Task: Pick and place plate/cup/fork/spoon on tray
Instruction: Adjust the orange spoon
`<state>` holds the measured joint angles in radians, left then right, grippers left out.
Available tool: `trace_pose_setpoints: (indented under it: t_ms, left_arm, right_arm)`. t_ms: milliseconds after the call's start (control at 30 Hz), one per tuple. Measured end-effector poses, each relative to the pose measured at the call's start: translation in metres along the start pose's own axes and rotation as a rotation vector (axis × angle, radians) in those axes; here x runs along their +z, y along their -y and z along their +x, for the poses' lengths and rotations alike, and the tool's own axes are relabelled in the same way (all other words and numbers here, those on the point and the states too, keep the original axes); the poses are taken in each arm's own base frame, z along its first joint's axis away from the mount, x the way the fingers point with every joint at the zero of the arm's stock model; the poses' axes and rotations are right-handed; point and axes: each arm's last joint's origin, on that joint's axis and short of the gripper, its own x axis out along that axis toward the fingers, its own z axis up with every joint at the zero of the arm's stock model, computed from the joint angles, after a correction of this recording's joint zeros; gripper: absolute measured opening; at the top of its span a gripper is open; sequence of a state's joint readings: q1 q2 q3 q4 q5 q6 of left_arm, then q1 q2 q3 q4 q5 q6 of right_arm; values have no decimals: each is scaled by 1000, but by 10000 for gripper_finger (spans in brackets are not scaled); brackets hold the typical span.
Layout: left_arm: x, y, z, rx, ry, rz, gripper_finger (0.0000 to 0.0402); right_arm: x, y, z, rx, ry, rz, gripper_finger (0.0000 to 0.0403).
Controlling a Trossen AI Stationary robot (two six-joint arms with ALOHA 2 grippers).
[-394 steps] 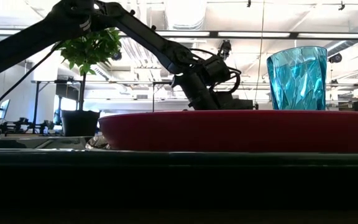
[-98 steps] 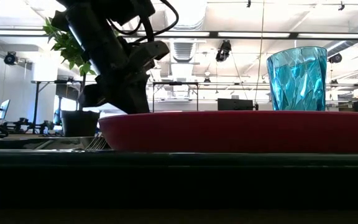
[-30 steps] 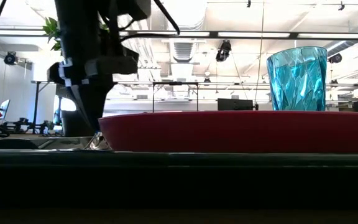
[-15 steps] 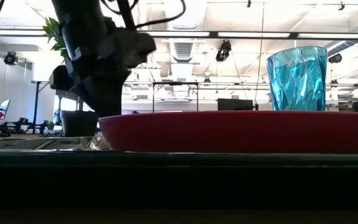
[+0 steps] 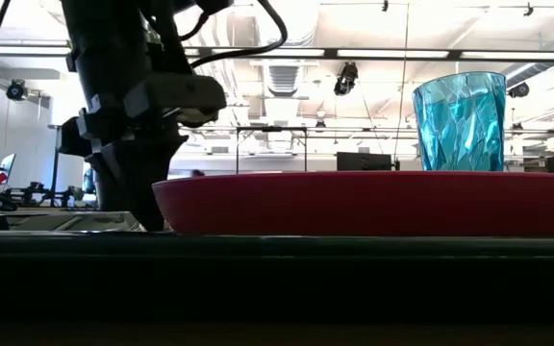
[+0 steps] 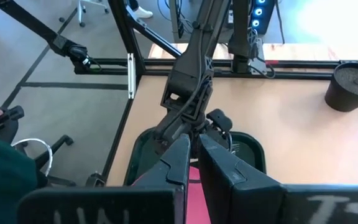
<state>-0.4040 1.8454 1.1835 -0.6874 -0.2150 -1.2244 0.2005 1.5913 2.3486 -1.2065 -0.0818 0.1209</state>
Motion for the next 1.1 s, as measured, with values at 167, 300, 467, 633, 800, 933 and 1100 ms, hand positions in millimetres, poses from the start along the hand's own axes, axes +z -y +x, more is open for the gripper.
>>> trace_pose_setpoints:
  t_ms: [167,300,467,633,800,933,1100]
  left_arm:
    - [-4,1,-1,-3,-4,11,0]
    - [-6,2,-1,-5,-8,16,0]
    - [-5,2,-1,-8,-3,15,0]
    - [-3,5,-2,-20,37,18,0]
    - [-3,6,-1,-37,47,31,0]
    - [-3,6,1,-53,52,26,0]
    - [-3,6,1,-52,52,26,0]
  right_arm:
    - [1,0,0,2,15,1,22]
    - [1,0,0,2,15,1,22]
    - [1,0,0,2,15,0,22]
    - [1,0,0,2,15,0,22]
    - [1,0,0,2,15,0,22]
    - [1,0,0,2,15,1,22]
    - [1,0,0,2,15,1,22]
